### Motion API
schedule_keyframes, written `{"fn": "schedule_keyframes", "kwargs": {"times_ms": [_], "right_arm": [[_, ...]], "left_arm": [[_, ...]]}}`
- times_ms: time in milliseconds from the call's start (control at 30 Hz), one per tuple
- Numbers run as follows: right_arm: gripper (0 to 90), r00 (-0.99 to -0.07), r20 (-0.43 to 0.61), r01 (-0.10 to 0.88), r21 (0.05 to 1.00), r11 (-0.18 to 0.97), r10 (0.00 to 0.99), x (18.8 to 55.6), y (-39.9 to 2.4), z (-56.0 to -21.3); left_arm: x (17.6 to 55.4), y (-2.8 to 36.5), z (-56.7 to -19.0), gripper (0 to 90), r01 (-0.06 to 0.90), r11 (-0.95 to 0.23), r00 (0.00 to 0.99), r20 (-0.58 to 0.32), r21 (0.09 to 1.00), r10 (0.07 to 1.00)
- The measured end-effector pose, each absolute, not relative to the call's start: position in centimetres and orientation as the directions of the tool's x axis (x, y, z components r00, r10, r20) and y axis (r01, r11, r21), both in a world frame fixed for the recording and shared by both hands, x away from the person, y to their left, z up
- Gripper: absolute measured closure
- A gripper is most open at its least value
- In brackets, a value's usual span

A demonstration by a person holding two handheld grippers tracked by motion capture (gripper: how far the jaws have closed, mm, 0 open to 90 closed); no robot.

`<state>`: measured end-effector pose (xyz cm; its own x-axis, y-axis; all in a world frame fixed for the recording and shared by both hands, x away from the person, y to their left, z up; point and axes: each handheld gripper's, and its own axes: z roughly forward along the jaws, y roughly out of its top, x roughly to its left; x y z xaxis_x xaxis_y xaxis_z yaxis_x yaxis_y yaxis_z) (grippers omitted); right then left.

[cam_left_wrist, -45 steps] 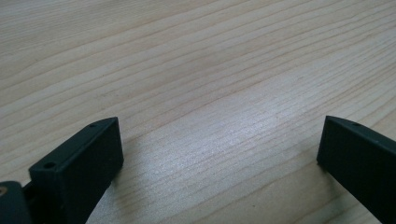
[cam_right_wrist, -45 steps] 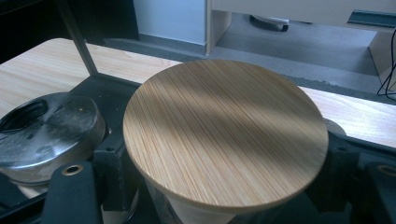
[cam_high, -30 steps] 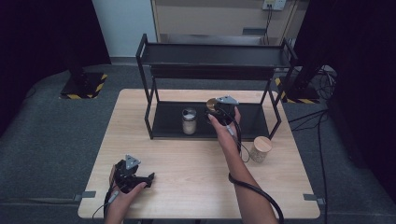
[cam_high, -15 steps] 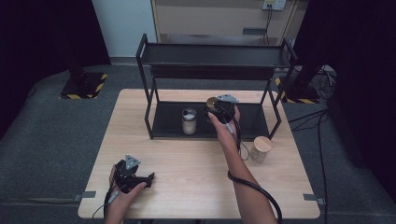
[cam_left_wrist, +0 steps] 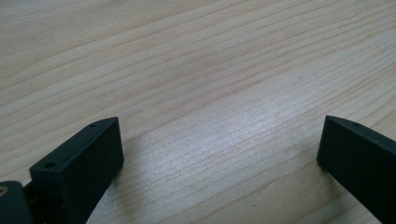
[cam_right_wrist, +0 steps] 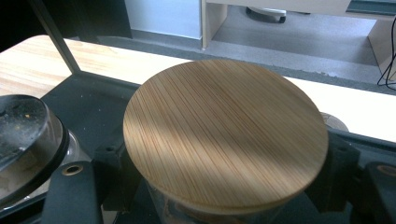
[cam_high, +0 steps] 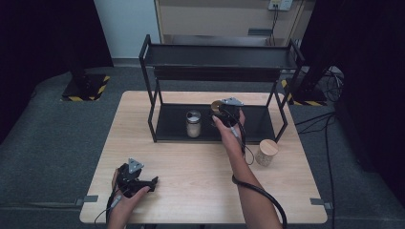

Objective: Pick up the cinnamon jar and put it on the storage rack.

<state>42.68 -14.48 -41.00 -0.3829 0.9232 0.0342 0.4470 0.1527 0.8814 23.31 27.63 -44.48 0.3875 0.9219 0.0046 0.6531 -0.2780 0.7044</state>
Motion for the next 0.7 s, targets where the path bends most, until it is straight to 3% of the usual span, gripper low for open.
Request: {"fn": "schedule_keyframes", "kwargs": {"times_ms": [700], "right_arm": [[25.9,-0.390,0.038,0.463,0.872,0.160,0.920,42.5,-14.1,-42.1]], "left_arm": [[23.3,27.6,-44.5,0.0,0.653,-0.278,0.387,0.005,0.705,0.922]]}}
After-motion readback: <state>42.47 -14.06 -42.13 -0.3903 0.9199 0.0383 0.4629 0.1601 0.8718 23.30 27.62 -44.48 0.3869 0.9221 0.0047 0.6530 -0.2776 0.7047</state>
